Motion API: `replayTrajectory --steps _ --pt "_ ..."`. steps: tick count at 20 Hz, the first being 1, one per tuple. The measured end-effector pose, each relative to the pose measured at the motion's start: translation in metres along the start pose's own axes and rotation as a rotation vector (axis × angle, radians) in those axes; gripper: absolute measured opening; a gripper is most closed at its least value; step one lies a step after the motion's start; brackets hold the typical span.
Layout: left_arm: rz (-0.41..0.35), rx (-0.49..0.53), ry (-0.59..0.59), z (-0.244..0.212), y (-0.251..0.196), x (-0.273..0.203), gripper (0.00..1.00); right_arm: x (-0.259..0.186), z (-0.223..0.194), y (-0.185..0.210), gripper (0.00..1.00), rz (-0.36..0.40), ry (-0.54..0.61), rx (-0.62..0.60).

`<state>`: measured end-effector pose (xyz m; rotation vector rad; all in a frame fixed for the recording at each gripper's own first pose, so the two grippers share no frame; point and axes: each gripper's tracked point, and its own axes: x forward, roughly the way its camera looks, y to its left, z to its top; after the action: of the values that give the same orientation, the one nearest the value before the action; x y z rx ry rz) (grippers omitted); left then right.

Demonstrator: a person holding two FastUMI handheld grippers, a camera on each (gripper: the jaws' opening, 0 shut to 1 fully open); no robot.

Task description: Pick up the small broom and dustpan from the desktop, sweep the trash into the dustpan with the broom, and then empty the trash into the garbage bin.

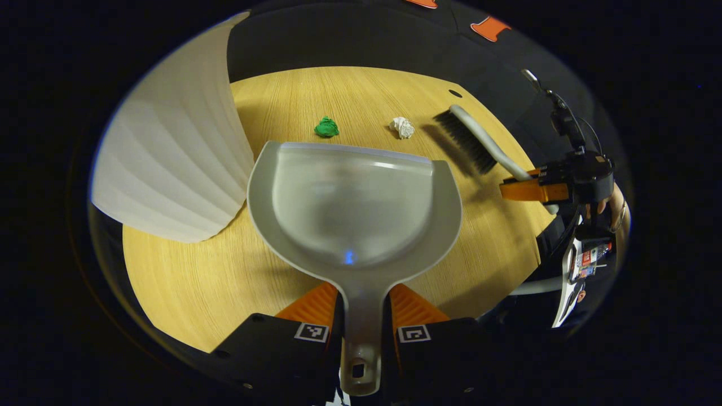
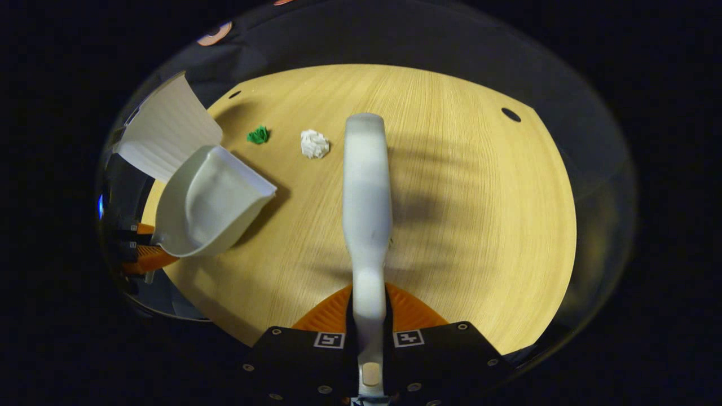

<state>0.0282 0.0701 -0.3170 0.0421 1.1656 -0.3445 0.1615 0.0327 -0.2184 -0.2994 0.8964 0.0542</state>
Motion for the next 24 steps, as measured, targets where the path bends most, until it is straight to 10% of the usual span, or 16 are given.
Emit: replayTrajectory --steps 12,24 --pt "0.019 0.119 0.054 -0.006 0.029 -0.004 0.30 0.072 0.085 -0.003 0.16 -0.098 0.042 -0.376" --pt "-0.025 0.123 0.098 -0.013 0.030 0.013 0.30 0.066 0.091 0.107 0.16 0.154 0.091 -0.761"
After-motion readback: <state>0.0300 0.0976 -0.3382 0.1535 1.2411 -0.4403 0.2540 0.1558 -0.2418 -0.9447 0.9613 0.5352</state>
